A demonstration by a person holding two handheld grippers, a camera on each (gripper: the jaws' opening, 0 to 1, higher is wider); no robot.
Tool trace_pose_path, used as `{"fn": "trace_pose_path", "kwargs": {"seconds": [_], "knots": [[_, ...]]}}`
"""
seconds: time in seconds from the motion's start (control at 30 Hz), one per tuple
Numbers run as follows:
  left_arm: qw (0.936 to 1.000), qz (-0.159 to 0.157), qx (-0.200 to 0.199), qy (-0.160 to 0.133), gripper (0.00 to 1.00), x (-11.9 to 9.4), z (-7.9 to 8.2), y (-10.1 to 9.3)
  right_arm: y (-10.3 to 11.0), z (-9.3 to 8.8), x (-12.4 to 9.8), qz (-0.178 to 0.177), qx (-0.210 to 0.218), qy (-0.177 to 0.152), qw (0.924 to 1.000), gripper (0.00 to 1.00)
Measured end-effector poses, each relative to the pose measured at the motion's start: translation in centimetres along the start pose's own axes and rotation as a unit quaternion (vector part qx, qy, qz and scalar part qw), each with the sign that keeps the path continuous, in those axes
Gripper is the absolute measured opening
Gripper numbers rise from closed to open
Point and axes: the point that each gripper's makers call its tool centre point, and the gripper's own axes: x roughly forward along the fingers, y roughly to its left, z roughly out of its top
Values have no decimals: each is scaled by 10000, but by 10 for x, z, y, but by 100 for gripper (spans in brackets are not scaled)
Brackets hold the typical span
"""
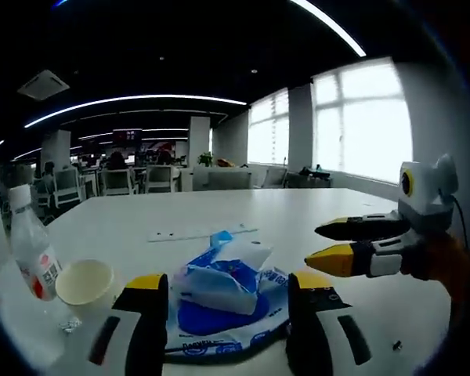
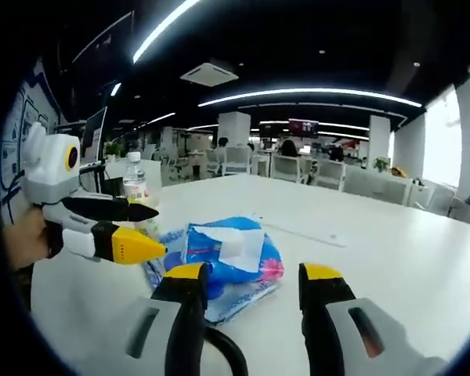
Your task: Arrange the tabletop items into an orderly group along one side of the table until the central work area is clear of visible clutter.
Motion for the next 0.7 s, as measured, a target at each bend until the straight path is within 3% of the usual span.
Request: {"fn": "trace_pose_path", "kwargs": {"seconds": [0.13,0.4,0.6,0.7], "knots": [[9999,62,11,91,61,6,-6,2,-5,0,5,-10,-180,-3,9998,45],[9998,113,-106,115,61,14,-2,1,-7,2,14,181,-342,-18,9992,45],[9994,150,-187,236,61,19,-5,-2,-17,3,22,158,-537,94,9984,44],[9990,214,-239,303,61,21,-5,3,-23,-1,27,160,-875,293,9956,43]]}}
